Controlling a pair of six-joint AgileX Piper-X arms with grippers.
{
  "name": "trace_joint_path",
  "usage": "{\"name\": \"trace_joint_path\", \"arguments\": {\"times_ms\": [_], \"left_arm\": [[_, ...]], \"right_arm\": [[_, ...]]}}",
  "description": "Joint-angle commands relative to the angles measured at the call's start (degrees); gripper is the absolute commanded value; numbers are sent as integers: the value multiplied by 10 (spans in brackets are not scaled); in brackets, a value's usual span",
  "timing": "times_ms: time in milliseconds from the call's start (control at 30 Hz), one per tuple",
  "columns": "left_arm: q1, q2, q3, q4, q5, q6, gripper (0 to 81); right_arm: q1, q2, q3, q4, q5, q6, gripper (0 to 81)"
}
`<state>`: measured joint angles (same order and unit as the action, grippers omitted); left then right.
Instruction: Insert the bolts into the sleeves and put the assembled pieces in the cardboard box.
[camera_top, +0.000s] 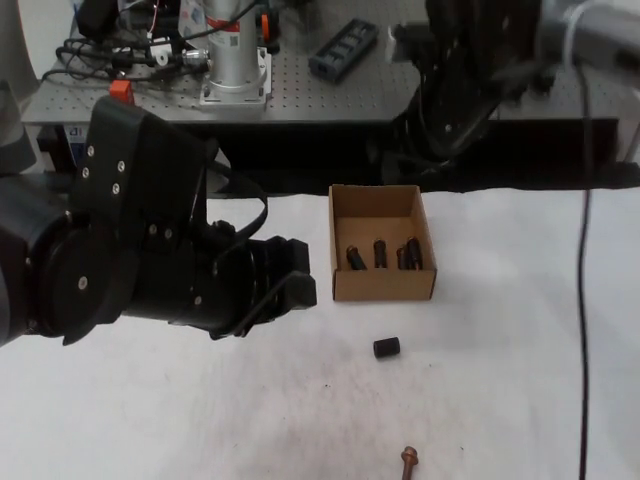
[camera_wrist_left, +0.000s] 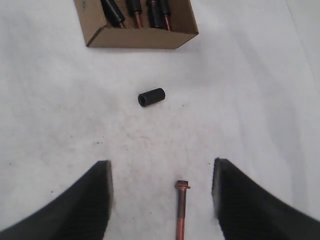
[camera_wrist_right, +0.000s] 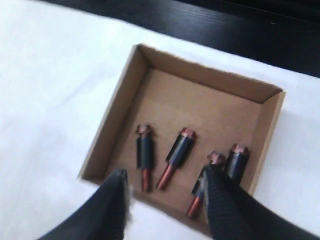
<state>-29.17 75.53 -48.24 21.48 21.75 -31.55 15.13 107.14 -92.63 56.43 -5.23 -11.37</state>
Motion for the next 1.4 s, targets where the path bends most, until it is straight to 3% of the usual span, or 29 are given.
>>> {"name": "trace_joint_path", "arguments": {"times_ms": [0, 267, 433, 933, 1067, 1300, 1367], "left_arm": [[-1, -7, -2, 8, -7, 7, 427], [-1, -7, -2, 92, -7, 12, 427], [-1, -7, -2, 117, -7, 25, 427], [-1, -7, -2, 119, -7, 37, 427], [-1, -7, -2, 119, -7, 39, 427], [-1, -7, -2, 119, -7, 53, 427], [-1, -7, -2, 119, -3, 77, 427]], "right_arm": [[-3, 2, 6, 15, 0, -29, 355], [44, 40, 46, 41, 9, -97, 389], [46, 75, 47, 38, 48, -123, 389], [49, 135, 47, 41, 47, -166, 386], [49, 142, 47, 48, 52, -165, 319], [49, 142, 47, 33, 55, -161, 31], [49, 142, 47, 33, 57, -138, 3]]}}
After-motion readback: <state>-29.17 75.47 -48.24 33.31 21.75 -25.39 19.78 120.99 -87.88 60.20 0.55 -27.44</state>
